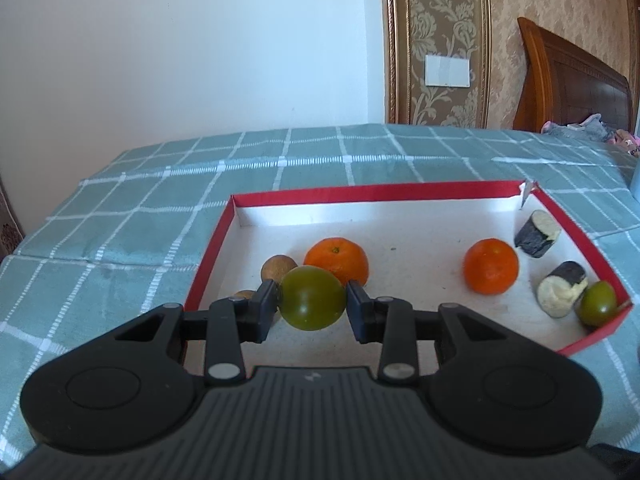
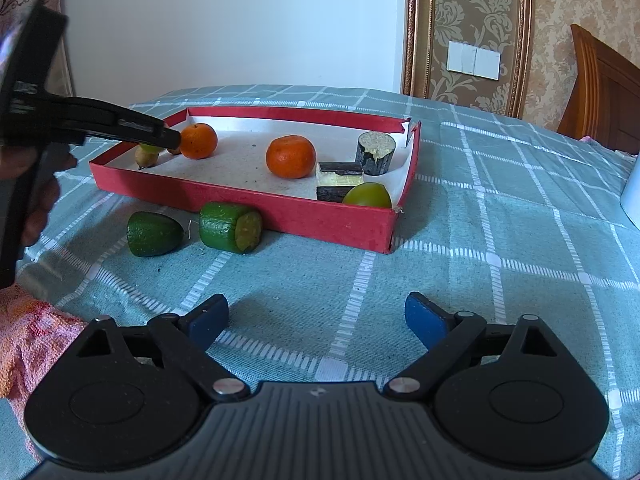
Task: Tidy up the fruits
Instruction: 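Carry the green tomato into the tray and open the left gripper, then withdraw the left gripper from the tray, then reach the right gripper to a green lime half and grasp it, then lift the lime half with the right gripper and carry it toward the tray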
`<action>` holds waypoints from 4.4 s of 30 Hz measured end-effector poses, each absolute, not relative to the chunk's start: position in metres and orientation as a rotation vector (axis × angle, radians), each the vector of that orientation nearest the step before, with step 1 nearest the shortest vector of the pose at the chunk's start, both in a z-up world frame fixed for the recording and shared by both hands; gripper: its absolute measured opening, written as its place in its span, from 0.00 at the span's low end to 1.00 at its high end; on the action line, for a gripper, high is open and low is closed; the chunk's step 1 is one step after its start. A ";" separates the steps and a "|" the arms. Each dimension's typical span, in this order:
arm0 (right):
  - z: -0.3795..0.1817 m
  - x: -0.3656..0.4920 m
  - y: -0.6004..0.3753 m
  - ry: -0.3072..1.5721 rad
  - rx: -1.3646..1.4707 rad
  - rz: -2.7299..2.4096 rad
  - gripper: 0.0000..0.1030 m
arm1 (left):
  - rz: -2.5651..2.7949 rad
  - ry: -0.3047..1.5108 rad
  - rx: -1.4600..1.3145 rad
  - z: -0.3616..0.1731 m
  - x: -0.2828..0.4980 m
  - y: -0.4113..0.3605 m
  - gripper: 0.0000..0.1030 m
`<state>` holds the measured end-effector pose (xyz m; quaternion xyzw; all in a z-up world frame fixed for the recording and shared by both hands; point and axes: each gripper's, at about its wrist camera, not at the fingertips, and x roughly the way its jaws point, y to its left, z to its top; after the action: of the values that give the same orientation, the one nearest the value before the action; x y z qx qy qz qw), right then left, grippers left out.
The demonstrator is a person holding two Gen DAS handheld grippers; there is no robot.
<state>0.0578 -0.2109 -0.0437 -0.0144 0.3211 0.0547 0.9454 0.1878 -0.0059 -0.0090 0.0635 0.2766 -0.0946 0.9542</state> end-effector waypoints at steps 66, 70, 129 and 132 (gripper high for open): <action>-0.038 0.061 -0.216 0.648 0.149 0.070 0.95 | -0.182 0.660 0.048 -0.037 0.099 0.047 1.00; -0.030 0.070 -0.201 0.649 0.122 0.043 0.95 | -0.181 0.661 0.050 -0.037 0.099 0.047 1.00; -0.016 0.044 -0.166 0.419 -0.045 0.060 0.26 | -0.205 0.643 -0.027 -0.036 0.097 0.055 1.00; -0.018 0.047 -0.166 0.473 -0.059 0.129 0.26 | -0.205 0.644 -0.025 -0.036 0.097 0.055 1.00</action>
<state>0.0472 -0.1655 -0.0180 -0.0293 0.2340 0.0638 0.9697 0.0968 0.0550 -0.0356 -0.0123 0.3157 -0.1004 0.9435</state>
